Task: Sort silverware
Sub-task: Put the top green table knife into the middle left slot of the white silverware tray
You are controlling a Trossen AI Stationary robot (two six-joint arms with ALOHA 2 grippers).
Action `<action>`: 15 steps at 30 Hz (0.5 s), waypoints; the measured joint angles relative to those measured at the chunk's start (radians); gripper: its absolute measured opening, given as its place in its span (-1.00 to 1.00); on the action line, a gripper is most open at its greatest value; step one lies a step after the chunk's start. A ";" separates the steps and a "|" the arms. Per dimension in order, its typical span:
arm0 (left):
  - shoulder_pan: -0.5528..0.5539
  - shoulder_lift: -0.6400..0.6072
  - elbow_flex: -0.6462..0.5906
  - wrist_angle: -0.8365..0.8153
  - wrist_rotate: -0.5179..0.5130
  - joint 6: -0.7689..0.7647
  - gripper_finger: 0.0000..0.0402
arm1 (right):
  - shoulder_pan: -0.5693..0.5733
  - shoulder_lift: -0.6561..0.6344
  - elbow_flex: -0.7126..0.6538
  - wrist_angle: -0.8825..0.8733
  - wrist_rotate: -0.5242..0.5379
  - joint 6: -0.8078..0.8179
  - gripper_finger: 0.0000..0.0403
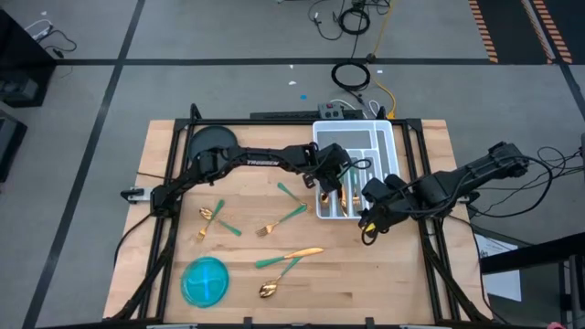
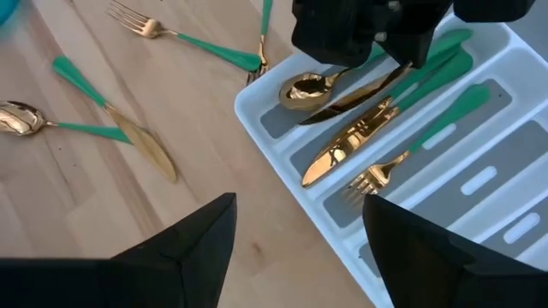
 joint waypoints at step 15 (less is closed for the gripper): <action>-0.006 -0.007 0.000 0.002 -0.005 -0.077 -0.71 | 0.000 0.000 0.000 -0.012 0.005 0.001 0.24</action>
